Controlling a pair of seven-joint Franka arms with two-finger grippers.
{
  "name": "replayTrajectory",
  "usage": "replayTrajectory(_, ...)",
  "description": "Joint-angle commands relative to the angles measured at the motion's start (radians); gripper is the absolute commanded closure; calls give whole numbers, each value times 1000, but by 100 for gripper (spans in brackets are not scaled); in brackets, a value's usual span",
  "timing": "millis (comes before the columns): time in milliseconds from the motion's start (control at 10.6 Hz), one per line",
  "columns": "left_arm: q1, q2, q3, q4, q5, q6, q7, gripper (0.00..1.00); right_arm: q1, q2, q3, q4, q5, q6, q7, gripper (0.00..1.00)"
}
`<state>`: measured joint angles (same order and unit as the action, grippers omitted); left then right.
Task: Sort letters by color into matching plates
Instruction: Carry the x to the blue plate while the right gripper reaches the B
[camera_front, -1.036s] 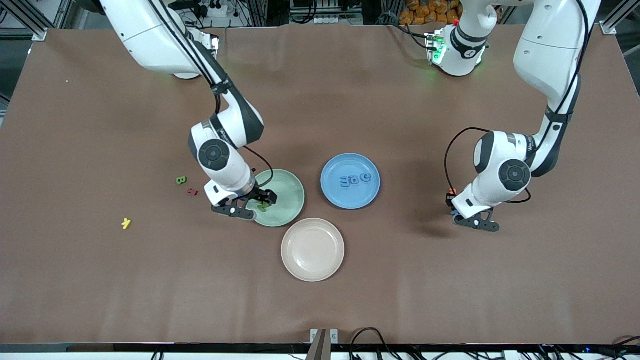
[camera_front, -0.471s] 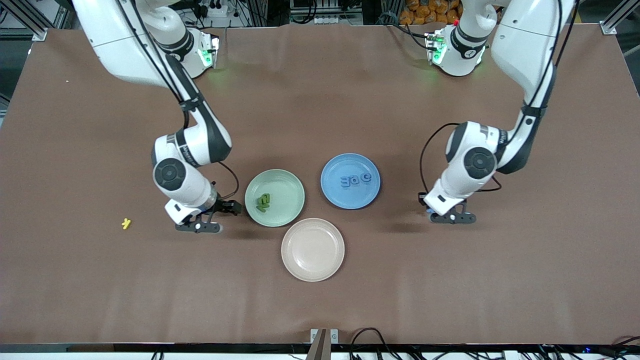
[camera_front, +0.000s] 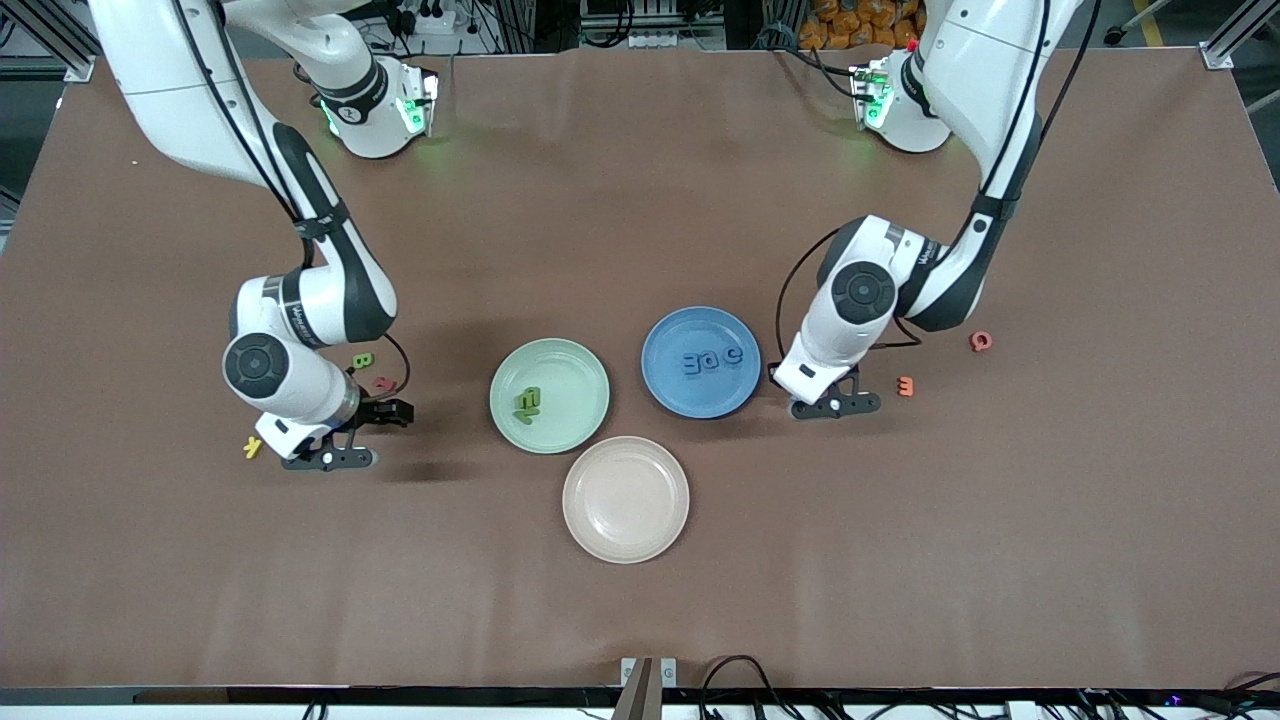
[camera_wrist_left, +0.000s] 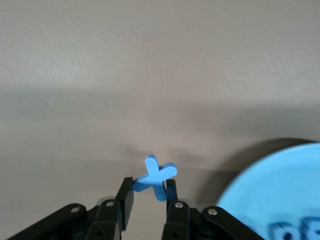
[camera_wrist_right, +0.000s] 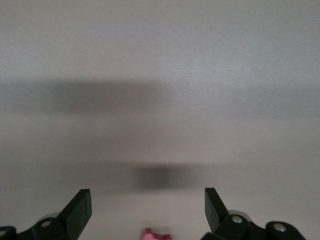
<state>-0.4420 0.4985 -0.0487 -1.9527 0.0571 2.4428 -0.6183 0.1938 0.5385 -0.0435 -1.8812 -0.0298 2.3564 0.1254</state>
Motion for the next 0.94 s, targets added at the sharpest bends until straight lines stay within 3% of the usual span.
replayTrajectory(0, -49, -21, -16, 50, 4, -99, -105, 100, -60, -141, 10, -197, -21, 111, -116, 0)
replayTrajectory(283, -128, -8, -16, 72, 3, -100, -194, 100, -91, -222, 10, -358, -21, 213, -188, 0)
replayTrajectory(848, -225, -8, -19, 78, 3, -126, -268, 100, -80, -273, 11, -479, -19, 296, -191, 0)
